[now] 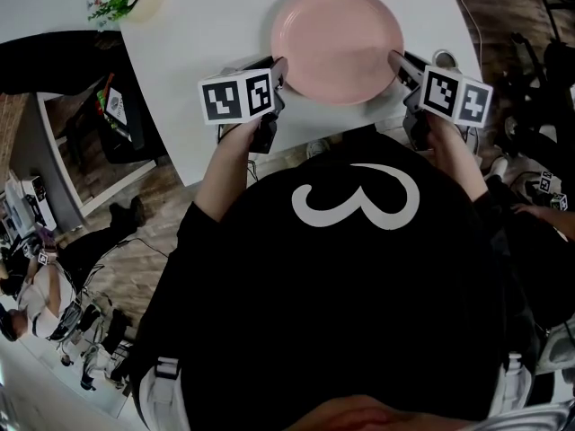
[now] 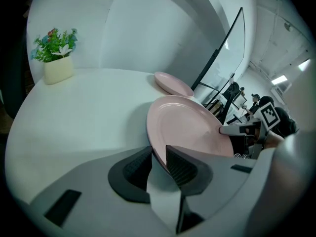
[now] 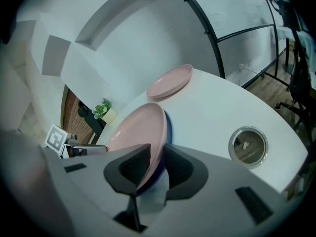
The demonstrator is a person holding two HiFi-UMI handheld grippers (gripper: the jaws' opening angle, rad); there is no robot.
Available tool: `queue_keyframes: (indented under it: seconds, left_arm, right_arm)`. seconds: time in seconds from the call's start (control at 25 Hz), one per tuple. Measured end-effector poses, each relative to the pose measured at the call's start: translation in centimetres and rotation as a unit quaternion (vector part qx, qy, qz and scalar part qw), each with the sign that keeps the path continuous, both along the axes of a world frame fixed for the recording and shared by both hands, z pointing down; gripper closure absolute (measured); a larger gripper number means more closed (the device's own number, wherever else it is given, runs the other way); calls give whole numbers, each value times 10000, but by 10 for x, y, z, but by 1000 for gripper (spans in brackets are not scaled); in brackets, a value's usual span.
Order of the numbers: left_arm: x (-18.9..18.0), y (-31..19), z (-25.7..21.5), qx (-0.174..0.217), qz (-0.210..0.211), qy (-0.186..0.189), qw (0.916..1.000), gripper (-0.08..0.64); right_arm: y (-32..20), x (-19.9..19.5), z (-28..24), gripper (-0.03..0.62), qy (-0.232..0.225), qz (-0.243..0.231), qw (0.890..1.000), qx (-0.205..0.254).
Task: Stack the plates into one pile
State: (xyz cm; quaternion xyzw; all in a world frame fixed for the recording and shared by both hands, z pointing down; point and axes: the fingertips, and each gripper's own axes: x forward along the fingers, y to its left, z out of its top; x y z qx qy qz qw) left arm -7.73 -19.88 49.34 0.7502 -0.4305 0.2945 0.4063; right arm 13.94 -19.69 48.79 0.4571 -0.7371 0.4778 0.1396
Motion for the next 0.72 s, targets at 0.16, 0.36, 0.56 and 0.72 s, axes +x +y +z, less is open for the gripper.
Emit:
queue_keyframes:
  seconds: [0.16,0.36,0.56,0.72]
  left_arm:
    - [0,-2,0,82,46,-126,9999,482]
    - [0,-1,0,49,32,-69,10000,482]
    - [-1,-4,-8,113,17,2,9999,482]
    - [0,-17,-22,310,-170,150,9993,483]
  right_arm:
    - [-2,-1,-3,466,-248,54,9996,-77]
    - [-2,-3,-3,457,-5,-205,9998,58]
    - [-3,-2,-3,453,155,-453,9988,76]
    - [-5,4,-3,454,36,-475,9989,-13]
